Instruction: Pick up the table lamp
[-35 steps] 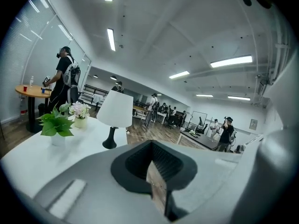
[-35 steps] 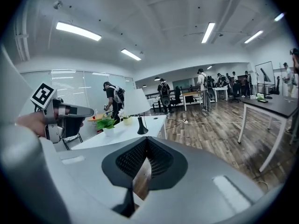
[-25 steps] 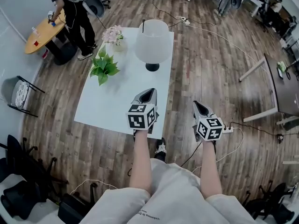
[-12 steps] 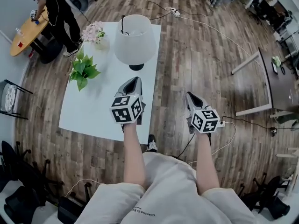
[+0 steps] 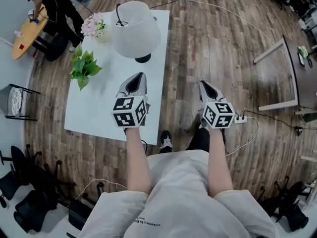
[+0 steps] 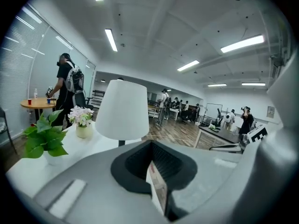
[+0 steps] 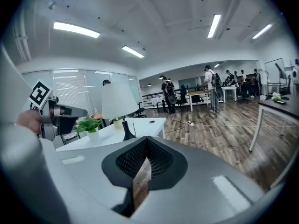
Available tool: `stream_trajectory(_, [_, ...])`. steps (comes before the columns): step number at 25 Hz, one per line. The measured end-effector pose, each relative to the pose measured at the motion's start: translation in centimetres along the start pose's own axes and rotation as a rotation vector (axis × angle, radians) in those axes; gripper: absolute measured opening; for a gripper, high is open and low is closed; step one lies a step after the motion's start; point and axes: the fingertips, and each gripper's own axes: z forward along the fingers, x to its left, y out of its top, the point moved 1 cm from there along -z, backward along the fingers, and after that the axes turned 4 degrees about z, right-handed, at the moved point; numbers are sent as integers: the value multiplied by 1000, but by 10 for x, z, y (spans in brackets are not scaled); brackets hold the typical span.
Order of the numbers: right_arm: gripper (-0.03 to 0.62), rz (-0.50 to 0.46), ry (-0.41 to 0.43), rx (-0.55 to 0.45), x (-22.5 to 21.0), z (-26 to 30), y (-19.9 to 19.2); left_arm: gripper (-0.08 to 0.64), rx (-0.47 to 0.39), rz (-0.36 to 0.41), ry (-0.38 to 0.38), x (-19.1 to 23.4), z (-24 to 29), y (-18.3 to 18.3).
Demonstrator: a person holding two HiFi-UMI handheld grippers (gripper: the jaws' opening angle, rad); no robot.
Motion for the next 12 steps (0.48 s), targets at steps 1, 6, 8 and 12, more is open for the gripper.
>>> stream_trajectory(1, [25, -15, 22, 8, 3, 8, 1, 0, 1, -4, 23, 5, -2, 0])
stream_trajectory(6, [25, -48, 166, 56, 26, 55, 9, 0, 20, -42, 134, 26, -5, 0])
stream_trajectory(8, [25, -98, 236, 85, 38, 72, 8, 0, 28, -61, 188, 32, -5, -4])
stream_trajectory(12, [26, -156, 347, 142, 43, 102, 12, 0, 39, -88, 292, 35, -1, -5])
